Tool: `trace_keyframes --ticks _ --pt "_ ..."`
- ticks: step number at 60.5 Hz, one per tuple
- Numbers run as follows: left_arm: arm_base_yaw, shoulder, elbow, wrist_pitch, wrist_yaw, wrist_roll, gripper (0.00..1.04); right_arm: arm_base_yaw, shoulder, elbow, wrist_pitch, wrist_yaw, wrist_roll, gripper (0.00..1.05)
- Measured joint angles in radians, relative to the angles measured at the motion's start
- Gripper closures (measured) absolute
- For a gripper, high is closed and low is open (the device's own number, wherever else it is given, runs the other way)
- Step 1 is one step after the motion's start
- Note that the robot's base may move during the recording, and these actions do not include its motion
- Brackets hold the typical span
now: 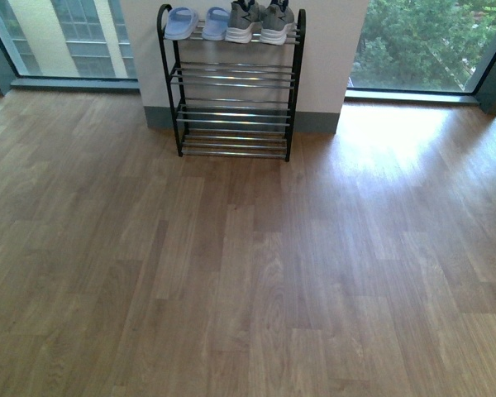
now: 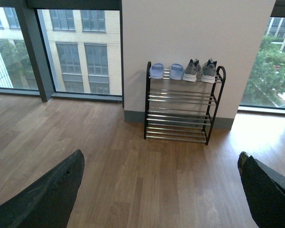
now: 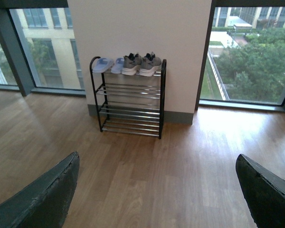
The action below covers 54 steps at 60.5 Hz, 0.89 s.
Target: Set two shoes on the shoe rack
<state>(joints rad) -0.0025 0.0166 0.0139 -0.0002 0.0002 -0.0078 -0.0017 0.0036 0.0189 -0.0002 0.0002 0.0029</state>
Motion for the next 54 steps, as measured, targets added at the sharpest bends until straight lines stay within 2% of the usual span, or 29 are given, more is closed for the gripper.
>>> trace_keyframes --ticks 54 --pt "0.0 0.0 0.0 0.0 0.0 0.0 0.09 0.0 0.0 0.0 0.0 0.0 0.0 0.09"
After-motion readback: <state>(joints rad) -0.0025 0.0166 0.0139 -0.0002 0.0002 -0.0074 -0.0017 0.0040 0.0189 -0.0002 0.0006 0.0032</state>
